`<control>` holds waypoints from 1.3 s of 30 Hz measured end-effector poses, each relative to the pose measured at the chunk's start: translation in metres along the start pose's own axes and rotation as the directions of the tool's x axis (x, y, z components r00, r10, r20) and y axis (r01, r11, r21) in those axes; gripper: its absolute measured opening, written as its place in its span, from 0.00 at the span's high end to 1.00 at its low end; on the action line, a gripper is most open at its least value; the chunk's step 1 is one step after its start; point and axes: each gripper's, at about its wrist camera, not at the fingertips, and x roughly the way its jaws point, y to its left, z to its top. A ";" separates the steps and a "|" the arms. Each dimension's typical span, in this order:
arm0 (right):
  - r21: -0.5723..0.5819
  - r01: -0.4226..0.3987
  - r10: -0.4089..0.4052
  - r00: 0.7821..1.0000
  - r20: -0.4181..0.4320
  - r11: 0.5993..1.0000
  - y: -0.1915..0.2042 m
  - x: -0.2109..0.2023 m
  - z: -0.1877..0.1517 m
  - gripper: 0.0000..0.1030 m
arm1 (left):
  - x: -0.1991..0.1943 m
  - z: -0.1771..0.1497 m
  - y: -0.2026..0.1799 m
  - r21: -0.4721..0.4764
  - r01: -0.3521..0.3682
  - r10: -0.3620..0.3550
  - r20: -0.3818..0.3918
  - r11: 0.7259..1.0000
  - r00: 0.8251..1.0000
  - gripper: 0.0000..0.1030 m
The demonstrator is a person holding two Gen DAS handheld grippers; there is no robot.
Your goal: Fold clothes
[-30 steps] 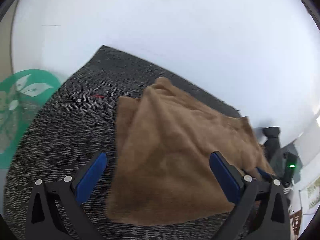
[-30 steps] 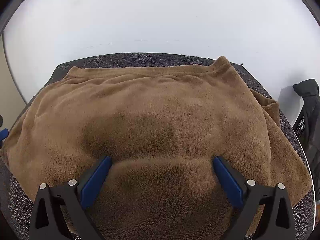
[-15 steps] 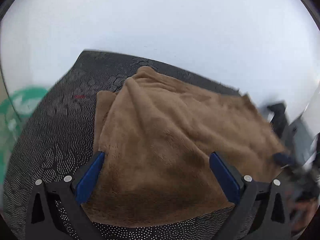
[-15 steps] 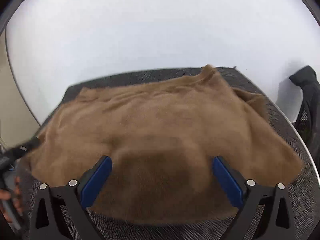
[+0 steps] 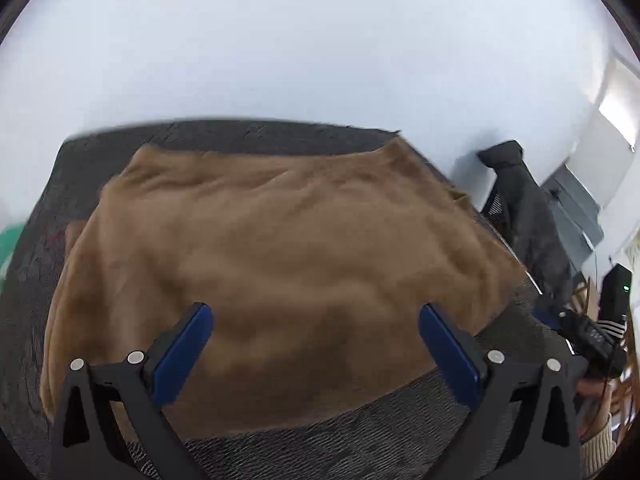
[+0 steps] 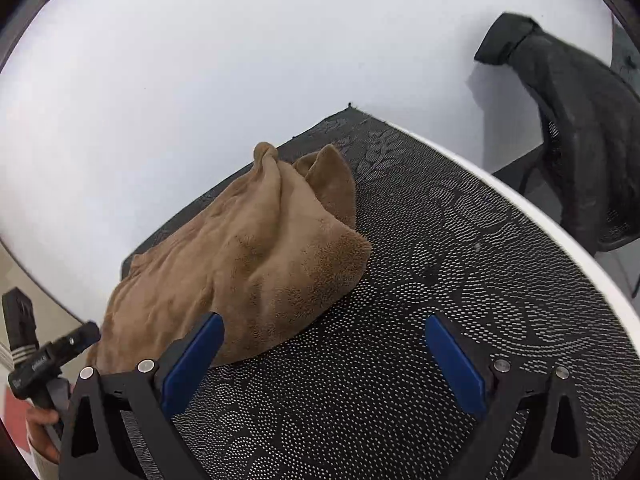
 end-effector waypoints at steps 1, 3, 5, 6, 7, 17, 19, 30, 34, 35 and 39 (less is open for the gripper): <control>0.010 -0.018 0.018 1.000 -0.004 1.000 -0.002 0.003 0.002 0.01 | 0.000 0.003 -0.009 0.030 -0.004 0.004 0.004 1.000 1.000 0.00; 0.034 -0.047 0.048 0.999 -0.015 0.998 -0.007 0.009 0.008 0.01 | 0.007 0.010 -0.017 0.044 0.005 -0.004 -0.008 0.999 1.000 0.00; 0.057 -0.070 0.072 0.997 -0.025 0.996 -0.008 0.017 0.015 0.01 | 0.013 0.017 -0.024 0.057 0.013 -0.012 -0.020 0.998 1.000 0.00; 0.066 -0.081 0.083 0.996 -0.029 0.995 -0.007 0.022 0.018 0.01 | 0.016 0.020 -0.028 0.064 0.018 -0.016 -0.026 0.998 1.000 0.00; 0.073 -0.089 0.092 0.995 -0.034 0.993 -0.005 0.026 0.021 0.01 | 0.020 0.023 -0.031 0.070 0.022 -0.020 -0.032 0.997 0.999 0.00; 0.172 -0.113 0.124 0.990 -0.060 0.979 -0.004 0.052 0.026 0.19 | 0.052 0.057 -0.068 0.134 0.069 -0.056 -0.095 0.989 0.994 0.00; 0.145 -0.107 0.114 0.992 -0.047 0.984 0.002 0.055 0.026 0.31 | 0.062 0.067 -0.075 0.135 0.094 -0.078 -0.116 0.986 0.990 0.00; 0.055 -0.146 0.145 0.989 0.036 0.988 0.014 0.041 0.022 0.74 | 0.149 0.119 -0.142 0.107 0.204 -0.164 -0.300 0.973 0.940 0.00; -0.059 -0.117 0.120 0.991 0.060 0.991 0.033 0.031 0.017 0.74 | 0.186 0.133 -0.165 0.073 0.209 -0.164 -0.397 0.975 0.903 0.00; -0.069 -0.115 0.119 0.991 0.060 0.991 0.035 0.027 0.014 0.74 | 0.195 0.135 -0.171 0.074 0.210 -0.159 -0.429 0.975 0.889 0.00; -0.090 -0.115 0.121 0.991 0.059 0.989 0.044 0.024 0.011 0.74 | 0.227 0.136 -0.188 0.088 0.192 -0.116 -0.535 0.977 0.837 0.00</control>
